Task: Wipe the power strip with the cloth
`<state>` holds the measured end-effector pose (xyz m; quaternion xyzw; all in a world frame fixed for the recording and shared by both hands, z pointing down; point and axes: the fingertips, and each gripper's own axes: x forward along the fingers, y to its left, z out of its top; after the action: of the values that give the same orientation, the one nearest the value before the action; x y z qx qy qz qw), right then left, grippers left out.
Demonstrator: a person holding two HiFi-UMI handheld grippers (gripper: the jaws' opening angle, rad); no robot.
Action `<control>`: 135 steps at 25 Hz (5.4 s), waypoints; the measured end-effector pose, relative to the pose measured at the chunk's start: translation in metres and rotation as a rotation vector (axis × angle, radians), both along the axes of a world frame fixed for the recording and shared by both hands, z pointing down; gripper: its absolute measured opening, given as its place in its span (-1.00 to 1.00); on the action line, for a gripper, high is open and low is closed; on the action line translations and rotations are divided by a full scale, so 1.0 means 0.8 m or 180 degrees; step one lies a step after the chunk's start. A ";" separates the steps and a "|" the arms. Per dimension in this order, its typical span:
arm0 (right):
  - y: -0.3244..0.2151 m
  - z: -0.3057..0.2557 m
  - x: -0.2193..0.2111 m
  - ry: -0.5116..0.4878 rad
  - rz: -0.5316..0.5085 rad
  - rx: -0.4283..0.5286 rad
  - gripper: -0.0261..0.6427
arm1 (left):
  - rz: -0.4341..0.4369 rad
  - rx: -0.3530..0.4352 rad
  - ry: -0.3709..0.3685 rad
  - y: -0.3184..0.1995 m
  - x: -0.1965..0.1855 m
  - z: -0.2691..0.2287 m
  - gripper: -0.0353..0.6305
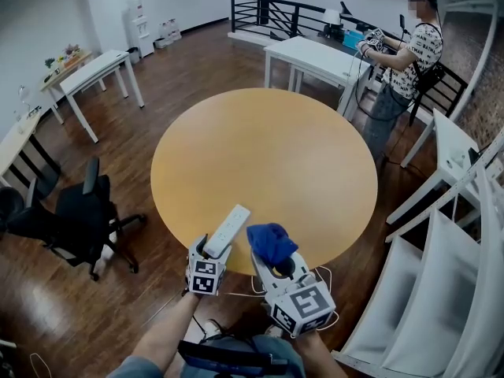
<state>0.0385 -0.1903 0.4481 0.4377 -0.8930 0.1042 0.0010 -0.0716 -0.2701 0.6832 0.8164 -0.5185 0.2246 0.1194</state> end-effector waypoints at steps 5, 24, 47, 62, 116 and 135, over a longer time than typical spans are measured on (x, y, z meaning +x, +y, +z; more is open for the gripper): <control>-0.001 0.004 0.003 -0.0011 0.0008 -0.0046 -0.72 | 0.0037 -0.0057 -0.0298 -0.002 0.002 0.009 0.14; 0.004 -0.004 0.004 -0.0107 -0.0020 -0.0002 -0.72 | 0.0085 -0.0108 0.0096 0.011 -0.002 -0.033 -0.02; 0.010 -0.142 -0.034 -0.0280 -0.0313 0.0828 -0.72 | 0.0618 0.1319 0.0151 0.046 0.049 -0.308 -0.04; 0.031 -0.157 -0.129 -0.0400 -0.1121 0.0677 -0.72 | 0.0714 0.1587 -0.0122 0.059 0.062 -0.332 -0.04; -0.048 -0.240 -0.035 -0.0385 -0.0362 0.1271 -0.72 | 0.0651 0.1590 0.0027 0.081 0.055 -0.360 -0.04; 0.019 -0.189 -0.125 -0.0486 -0.0978 0.0996 -0.72 | 0.0646 0.1654 0.0028 0.072 0.049 -0.365 -0.05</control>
<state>-0.0615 -0.1750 0.2970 0.2823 -0.9520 -0.0040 -0.1186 -0.0321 -0.2122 0.3912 0.8684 -0.4737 0.0913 -0.1148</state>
